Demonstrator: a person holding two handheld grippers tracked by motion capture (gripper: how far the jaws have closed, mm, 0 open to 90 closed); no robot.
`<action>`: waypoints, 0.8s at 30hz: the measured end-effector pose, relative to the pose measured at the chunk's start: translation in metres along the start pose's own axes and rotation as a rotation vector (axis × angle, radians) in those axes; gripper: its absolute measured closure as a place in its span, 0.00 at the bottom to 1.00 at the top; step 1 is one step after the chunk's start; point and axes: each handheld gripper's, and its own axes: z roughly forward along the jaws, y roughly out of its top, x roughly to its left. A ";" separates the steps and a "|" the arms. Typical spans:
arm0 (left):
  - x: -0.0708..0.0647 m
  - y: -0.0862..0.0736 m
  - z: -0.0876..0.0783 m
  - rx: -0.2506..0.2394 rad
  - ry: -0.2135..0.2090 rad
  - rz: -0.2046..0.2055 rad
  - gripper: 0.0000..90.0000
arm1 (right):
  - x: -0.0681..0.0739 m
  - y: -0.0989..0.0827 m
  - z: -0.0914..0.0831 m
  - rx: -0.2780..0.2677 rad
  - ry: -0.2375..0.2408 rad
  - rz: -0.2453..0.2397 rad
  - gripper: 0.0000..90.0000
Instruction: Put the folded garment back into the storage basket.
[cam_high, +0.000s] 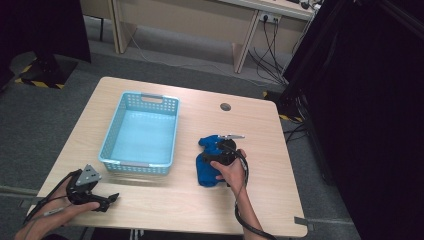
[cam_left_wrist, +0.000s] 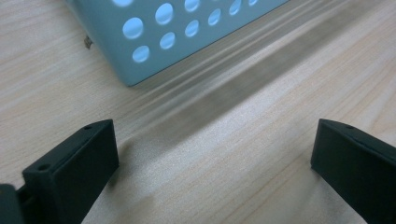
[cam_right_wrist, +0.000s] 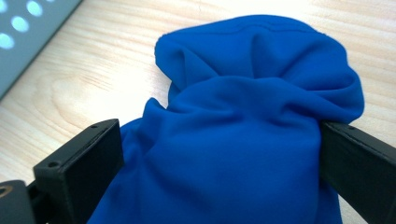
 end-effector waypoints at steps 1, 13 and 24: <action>0.000 0.000 0.000 0.000 0.000 0.000 0.00 | 0.000 -0.001 0.002 0.011 -0.007 -0.001 0.03; 0.000 0.000 0.000 0.000 0.000 -0.001 0.00 | 0.005 -0.005 0.002 -0.012 -0.068 -0.027 0.27; 0.000 0.000 0.000 0.000 0.000 -0.001 0.00 | 0.004 -0.006 -0.007 -0.036 -0.050 -0.022 0.59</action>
